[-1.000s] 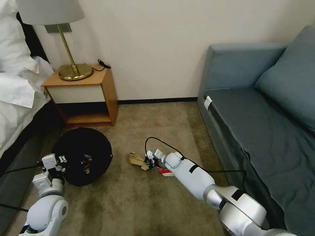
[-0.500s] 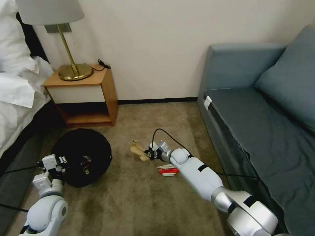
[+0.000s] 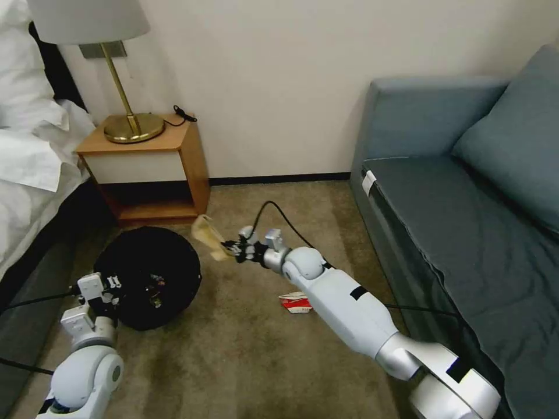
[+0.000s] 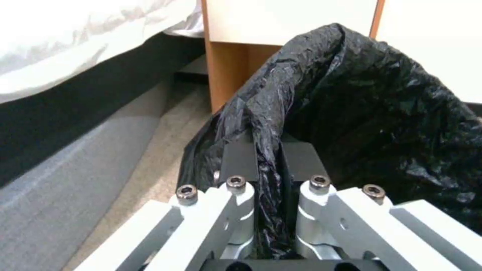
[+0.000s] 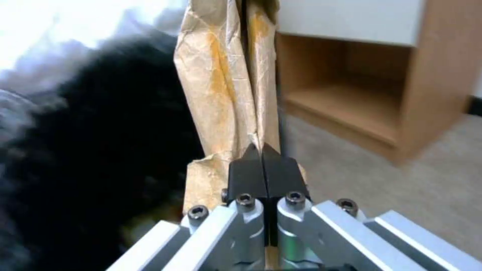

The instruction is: Pick up the trash bin, then pick up the garbage on the floor and place it into the trash bin.

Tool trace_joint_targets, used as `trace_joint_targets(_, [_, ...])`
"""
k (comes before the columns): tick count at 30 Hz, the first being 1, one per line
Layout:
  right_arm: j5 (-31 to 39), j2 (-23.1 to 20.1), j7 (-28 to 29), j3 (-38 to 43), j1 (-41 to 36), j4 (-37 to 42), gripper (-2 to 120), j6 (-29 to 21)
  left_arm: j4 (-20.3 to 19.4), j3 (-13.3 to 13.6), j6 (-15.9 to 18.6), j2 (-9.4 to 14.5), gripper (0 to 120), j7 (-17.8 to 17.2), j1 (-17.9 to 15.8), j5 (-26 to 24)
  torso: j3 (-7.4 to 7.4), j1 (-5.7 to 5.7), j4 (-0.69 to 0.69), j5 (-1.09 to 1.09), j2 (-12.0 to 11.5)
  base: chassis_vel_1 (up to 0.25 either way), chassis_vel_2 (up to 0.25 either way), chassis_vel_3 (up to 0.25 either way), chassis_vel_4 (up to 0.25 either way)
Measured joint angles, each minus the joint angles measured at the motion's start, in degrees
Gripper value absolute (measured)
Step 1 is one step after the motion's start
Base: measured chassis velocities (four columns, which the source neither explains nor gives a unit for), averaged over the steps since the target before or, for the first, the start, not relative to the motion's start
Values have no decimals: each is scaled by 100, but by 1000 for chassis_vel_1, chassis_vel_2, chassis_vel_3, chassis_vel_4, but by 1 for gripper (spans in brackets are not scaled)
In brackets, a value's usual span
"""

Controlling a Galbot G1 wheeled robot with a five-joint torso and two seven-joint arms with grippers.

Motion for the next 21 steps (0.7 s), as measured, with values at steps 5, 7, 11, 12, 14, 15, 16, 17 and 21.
trace_joint_targets(5, [173, 146, 173, -261, -35, 196, 0, 37, -30, 13, 6, 3, 7, 19, 19, -3, 0, 0, 0, 0, 0, 0, 0, 0, 0])
trace_joint_targets(7, [165, 258, 313, -419, -35, 131, 0, 100, -30, 30, 11, -24, 7, 30, 6, -2, 0, 0, 1, 0, 0, 0, 0, 0, 0])
trace_joint_targets(11, [118, 319, 408, -545, -33, 21, 0, 128, -31, 37, 21, -58, 7, 36, -26, 6, 0, 0, 0, 0, 0, 0, 0, 0, 0])
trace_joint_targets(12, [108, 329, 443, -599, -32, -15, 0, 151, -32, 39, 25, -67, 7, 43, -36, 9, 0, 0, -1, 0, 0, 0, 0, 0, 0])
trace_joint_targets(14, [55, 336, 471, -724, -27, -81, 0, 200, -32, 44, 35, -79, 7, 59, -58, 23, 0, 0, -1, -1, 0, 0, 0, 0, 0])
trace_joint_targets(15, [30, 335, 472, -774, -23, -100, 0, 216, -31, 45, 39, -80, 7, 62, -64, 26, 0, 0, -1, 0, 0, 0, 0, 0, 0])
trace_joint_targets(16, [30, 335, 472, -774, -23, -100, 0, 216, -31, 45, 39, -80, 7, 62, -64, 26, 0, 0, -1, 0, 0, 0, 0, 0, 0])
trace_joint_targets(17, [1, 335, 480, -839, -17, -132, 0, 242, -31, 46, 47, -81, 7, 75, -74, 29, 0, 0, -1, 0, 0, 0, 0, 0, 0])
trace_joint_targets(21, [-20, 361, 580, -915, 2, -211, 0, 289, -26, 48, 66, -82, 7, 99, -87, 33, 0, 0, -1, 0, 0, 0, 0, 0, 0])
